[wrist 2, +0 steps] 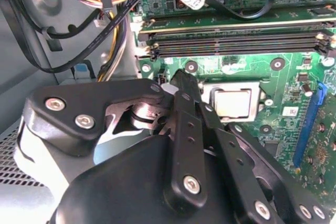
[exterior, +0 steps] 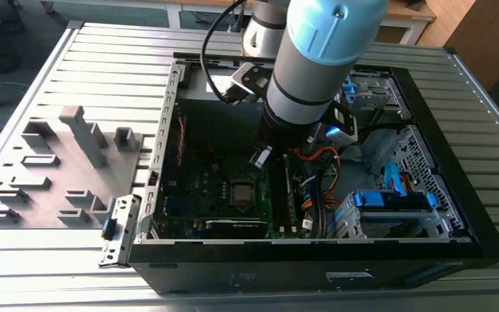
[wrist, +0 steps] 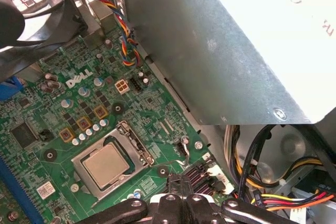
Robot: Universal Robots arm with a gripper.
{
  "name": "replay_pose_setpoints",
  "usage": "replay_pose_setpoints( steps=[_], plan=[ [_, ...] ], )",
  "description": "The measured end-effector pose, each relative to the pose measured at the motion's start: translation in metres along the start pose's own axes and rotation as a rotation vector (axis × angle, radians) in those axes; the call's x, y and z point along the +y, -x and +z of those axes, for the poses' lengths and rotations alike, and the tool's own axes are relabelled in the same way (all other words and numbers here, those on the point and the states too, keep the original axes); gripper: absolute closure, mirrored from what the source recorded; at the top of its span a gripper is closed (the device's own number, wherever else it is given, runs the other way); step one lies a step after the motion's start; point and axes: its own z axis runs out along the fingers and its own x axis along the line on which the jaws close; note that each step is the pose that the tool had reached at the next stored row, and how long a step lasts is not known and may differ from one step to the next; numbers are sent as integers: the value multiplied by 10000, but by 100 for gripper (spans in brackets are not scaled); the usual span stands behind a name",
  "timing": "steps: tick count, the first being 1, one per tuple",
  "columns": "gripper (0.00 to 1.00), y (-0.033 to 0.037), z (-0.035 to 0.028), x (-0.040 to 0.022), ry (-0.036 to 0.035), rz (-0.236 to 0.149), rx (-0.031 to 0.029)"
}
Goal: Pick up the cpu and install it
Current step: 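Close the cpu cover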
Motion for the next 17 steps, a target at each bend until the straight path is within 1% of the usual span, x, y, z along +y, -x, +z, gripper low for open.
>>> replay_pose_setpoints(
  steps=[7,10,12,15,16,17],
  plan=[
    [89,-2,0,2,-3,-1,-2],
    [89,-41,-3,19,-12,-4,-14],
    [89,-74,-4,44,-20,-7,-24],
    [89,-82,-3,53,-20,-8,-25],
    [89,-83,-2,54,-31,-9,-29],
    [89,-81,-14,55,-38,-10,-34]
  ],
)
